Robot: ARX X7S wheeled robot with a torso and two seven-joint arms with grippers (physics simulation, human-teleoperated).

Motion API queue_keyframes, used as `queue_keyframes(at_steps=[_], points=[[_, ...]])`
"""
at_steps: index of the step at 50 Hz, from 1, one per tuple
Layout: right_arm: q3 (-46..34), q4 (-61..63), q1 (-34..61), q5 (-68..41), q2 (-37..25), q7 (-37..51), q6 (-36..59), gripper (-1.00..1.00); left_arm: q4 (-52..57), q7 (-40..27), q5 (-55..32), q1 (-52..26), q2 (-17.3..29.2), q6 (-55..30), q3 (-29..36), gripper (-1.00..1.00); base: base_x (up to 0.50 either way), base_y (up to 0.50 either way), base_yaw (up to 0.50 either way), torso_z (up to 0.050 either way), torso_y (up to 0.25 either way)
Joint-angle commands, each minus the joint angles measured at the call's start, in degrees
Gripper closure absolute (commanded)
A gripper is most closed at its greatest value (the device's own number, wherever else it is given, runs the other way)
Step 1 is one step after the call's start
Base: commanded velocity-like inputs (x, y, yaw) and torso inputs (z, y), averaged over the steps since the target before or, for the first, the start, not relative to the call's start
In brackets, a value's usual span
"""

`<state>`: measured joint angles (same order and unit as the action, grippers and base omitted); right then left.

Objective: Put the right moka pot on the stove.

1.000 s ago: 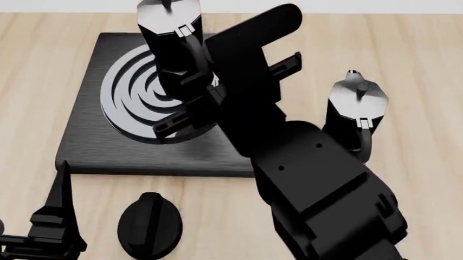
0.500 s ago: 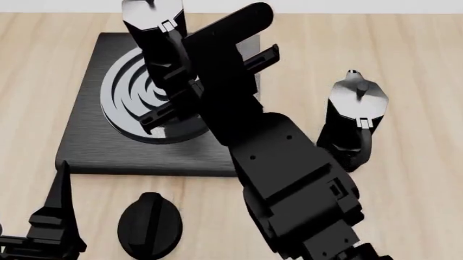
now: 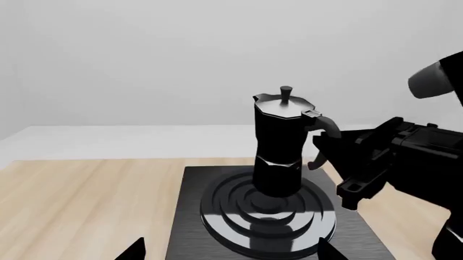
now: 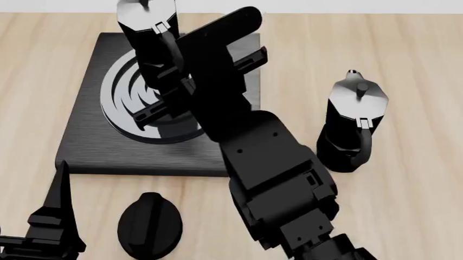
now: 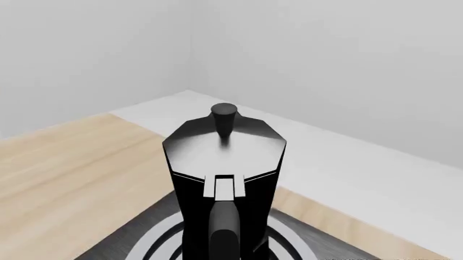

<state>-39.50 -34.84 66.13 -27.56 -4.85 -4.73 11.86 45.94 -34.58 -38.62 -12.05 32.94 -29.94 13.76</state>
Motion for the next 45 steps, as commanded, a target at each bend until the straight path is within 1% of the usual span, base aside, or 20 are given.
queue_keyframes(at_steps=[1,15,29,45], points=[[0.5,-3.5,1.0,1.0,1.6,-0.5,-3.5,1.00,0.0,-0.1,0.0,0.0,0.1,0.1,0.1,-1.00,0.00,0.00,0.00,0.000,0.000],[-0.6,-7.0,0.4,1.6,2.4,1.8,-5.3,1.00,0.2,-0.3,-0.2,0.2,0.3,0.5,0.0,-1.00,0.00,0.00,0.00,0.001,0.001],[-2.0,-12.2,0.0,1.6,3.7,2.1,-10.1,1.00,0.3,-0.2,0.0,0.4,0.4,1.0,0.2,-1.00,0.00,0.00,0.00,0.000,0.001],[-4.4,-15.3,0.0,-0.7,4.0,3.0,-13.4,1.00,0.6,-0.3,-0.2,0.6,0.7,1.4,0.1,-1.00,0.00,0.00,0.00,0.000,0.001]])
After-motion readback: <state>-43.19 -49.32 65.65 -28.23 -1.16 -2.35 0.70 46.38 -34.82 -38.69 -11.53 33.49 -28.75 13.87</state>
